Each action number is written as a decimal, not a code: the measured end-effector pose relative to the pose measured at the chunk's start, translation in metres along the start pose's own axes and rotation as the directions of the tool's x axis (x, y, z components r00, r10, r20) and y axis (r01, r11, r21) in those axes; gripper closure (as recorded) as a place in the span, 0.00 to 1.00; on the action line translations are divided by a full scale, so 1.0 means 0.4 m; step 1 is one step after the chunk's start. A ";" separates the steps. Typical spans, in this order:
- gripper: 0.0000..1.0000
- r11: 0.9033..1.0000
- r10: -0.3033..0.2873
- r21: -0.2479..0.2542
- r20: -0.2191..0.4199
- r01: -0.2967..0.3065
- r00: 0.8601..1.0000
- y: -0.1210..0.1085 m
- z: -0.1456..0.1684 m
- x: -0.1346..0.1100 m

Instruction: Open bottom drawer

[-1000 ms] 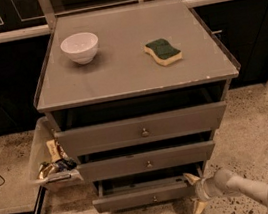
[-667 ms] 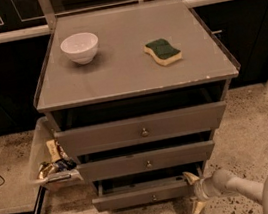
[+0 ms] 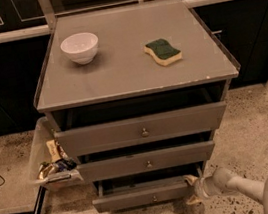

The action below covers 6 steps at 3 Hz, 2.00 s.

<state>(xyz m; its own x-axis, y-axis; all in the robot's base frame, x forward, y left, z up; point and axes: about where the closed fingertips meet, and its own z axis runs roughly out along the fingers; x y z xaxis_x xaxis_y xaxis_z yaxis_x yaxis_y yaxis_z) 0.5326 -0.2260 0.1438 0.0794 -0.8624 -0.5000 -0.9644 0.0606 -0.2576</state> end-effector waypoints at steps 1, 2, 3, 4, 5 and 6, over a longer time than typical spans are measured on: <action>0.63 1.000 0.000 0.000 0.000 0.000 1.000 -0.006 -0.017 -0.011; 0.86 1.000 0.000 0.000 0.000 0.000 1.000 -0.010 -0.031 -0.019; 0.82 1.000 0.000 0.000 0.000 0.000 1.000 -0.010 -0.031 -0.019; 0.59 1.000 0.000 0.000 0.000 0.000 1.000 -0.010 -0.031 -0.019; 0.36 1.000 0.000 0.000 0.000 0.000 1.000 -0.010 -0.031 -0.019; 0.12 1.000 0.021 -0.009 0.038 -0.020 0.999 0.009 -0.039 -0.006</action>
Offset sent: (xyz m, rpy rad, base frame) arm -0.0830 -0.0704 0.1001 0.0959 0.0457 0.1637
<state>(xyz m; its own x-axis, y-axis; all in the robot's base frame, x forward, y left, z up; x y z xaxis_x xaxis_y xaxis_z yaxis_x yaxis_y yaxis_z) 0.5248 -0.2316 0.1571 0.0687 -0.8415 -0.5359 -0.9681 0.0735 -0.2395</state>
